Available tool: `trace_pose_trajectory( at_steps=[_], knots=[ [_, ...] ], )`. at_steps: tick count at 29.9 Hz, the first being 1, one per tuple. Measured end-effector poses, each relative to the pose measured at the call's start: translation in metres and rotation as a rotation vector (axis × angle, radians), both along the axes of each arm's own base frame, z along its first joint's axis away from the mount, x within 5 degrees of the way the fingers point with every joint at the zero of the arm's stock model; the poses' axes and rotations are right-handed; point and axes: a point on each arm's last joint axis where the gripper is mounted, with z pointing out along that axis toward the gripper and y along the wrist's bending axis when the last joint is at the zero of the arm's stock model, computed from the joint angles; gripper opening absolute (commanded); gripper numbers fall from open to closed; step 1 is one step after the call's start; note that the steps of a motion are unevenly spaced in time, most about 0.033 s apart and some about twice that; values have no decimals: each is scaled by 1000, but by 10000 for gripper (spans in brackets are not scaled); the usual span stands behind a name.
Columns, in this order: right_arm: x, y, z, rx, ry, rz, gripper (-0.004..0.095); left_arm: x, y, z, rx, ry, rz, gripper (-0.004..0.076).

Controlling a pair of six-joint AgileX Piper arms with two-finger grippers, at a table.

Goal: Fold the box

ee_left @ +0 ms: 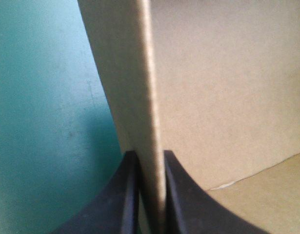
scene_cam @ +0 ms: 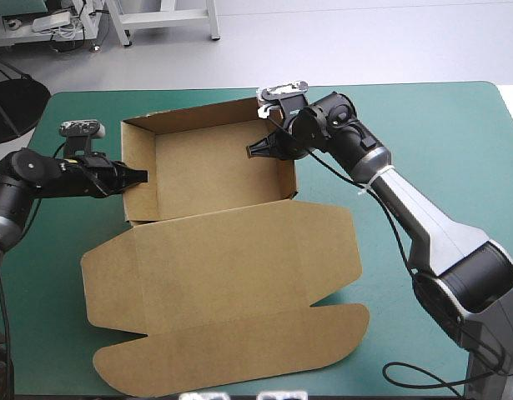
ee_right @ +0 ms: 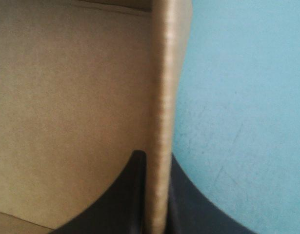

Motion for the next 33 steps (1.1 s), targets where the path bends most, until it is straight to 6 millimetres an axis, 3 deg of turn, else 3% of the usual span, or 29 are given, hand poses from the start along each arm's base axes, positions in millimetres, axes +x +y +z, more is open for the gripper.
trace_pose_trajectory(
  at_steps=[8, 12, 22, 28, 33],
  knots=[
    [-9, -10, -5, -84, 118, -46, -11, 3, -39, 9, 152, 73, -38, -9],
    [-10, -15, -10, -107, 169, -69, -13, 13, -50, -3, 166, 158, -55, -8],
    [-13, -26, -56, -129, 347, -103, -13, 30, -66, -45, 158, 355, -58, -8],
    [-2, -35, -76, -94, 432, -124, -13, 36, -74, -64, 155, 433, -53, -9],
    [6, -36, -94, -103, 484, -112, -13, 39, -80, -68, 161, 445, -50, -8]
  ],
)
